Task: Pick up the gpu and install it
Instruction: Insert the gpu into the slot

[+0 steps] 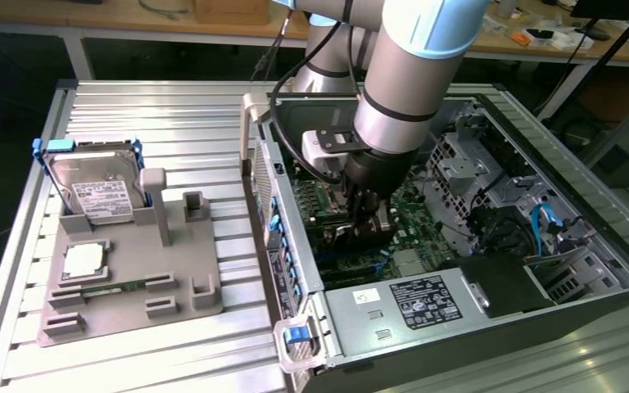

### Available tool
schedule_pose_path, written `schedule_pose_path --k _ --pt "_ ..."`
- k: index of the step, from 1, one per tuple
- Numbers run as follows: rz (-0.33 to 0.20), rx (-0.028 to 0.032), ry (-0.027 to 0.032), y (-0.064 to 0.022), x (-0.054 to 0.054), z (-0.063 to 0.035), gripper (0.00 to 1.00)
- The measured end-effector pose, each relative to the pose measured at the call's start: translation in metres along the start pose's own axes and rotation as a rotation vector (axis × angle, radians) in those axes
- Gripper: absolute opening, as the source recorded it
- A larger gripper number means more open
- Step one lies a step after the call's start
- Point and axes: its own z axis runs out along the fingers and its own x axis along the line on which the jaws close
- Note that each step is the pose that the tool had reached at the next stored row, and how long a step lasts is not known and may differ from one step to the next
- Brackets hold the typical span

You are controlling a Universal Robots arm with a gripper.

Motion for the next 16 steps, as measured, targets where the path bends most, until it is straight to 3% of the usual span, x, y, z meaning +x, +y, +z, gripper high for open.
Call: schedule_pose_path --k 16 --pt "0.0 -0.0002 -0.0023 0.0023 0.0001 -0.004 0.27"
